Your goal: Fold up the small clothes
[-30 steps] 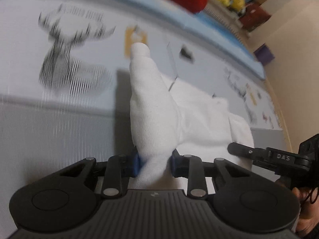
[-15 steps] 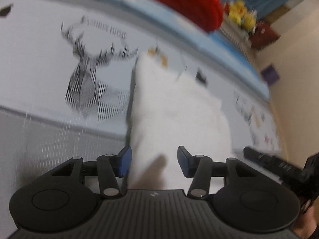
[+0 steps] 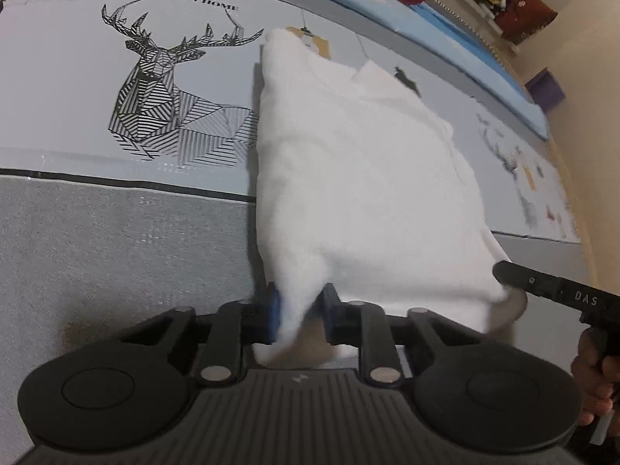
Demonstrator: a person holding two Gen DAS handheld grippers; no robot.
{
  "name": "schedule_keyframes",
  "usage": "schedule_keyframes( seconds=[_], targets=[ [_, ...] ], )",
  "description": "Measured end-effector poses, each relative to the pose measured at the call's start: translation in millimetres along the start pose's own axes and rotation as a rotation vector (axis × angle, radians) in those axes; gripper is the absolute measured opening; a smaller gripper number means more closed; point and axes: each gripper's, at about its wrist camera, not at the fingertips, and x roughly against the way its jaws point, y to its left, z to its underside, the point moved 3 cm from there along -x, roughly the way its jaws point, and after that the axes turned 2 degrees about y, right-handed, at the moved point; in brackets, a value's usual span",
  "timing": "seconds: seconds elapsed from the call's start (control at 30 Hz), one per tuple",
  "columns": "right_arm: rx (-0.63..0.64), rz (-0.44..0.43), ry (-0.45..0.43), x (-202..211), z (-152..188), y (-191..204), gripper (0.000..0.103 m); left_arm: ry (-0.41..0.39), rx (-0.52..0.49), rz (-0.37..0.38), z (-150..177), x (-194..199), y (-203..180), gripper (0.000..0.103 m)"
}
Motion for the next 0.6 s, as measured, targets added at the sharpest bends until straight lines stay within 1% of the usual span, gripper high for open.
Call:
schedule_keyframes(
  seconds=[0.07,0.1,0.17,0.2,0.23,0.27,0.33,0.4,0.43,0.47,0.5,0.53,0.57,0.6],
  targets=[
    [-0.002,0.009,-0.002,3.1,-1.2,-3.0,0.003,0.006,-0.017,0.005,0.8,0.8,-4.0,0.023],
    [0.001,0.022,0.010,1.8,1.3,-4.9,0.004,0.016,-0.028,-0.008,2.5,-0.8,-5.3,0.023],
    [0.035,0.053,0.055,-4.2,7.8,-5.1,0.005,0.036,-0.039,-0.038,5.4,-2.4,-6.4,0.028],
    [0.054,0.072,0.057,-5.4,9.3,-4.5,0.008,0.037,-0.035,-0.040,6.6,-1.6,-6.3,0.028],
    [0.072,0.094,0.054,-5.5,11.0,-4.2,0.015,0.038,-0.031,-0.043,7.7,-0.4,-6.1,0.028],
    [0.084,0.111,0.054,-5.3,12.3,-4.6,0.018,0.039,-0.033,-0.048,9.0,0.6,-6.4,0.028],
    [0.090,0.135,0.063,-4.4,15.5,-7.9,0.026,0.041,-0.053,-0.074,13.4,3.6,-8.1,0.032],
    [0.097,0.181,0.068,0.9,19.9,-11.4,0.027,0.016,-0.093,-0.131,20.6,12.5,-12.8,0.042],
    [0.109,0.216,0.061,6.7,23.0,-11.4,0.027,-0.010,-0.119,-0.173,24.0,20.2,-16.9,0.053],
    [0.125,0.256,0.041,15.7,25.8,-9.1,0.027,-0.041,-0.147,-0.219,27.4,29.6,-21.3,0.067],
    [0.147,0.304,0.007,27.0,28.2,-5.1,0.028,-0.082,-0.181,-0.263,31.7,42.2,-27.5,0.075],
    [0.171,0.338,-0.041,41.0,31.8,0.3,0.033,-0.130,-0.213,-0.295,35.7,55.6,-33.8,0.089],
    [0.193,0.356,-0.095,58.8,35.8,7.3,0.038,-0.191,-0.242,-0.322,41.6,71.0,-41.7,0.096],
    [0.197,0.362,-0.130,71.2,38.9,11.9,0.050,-0.252,-0.264,-0.347,47.7,86.2,-49.5,0.099]
  ],
)
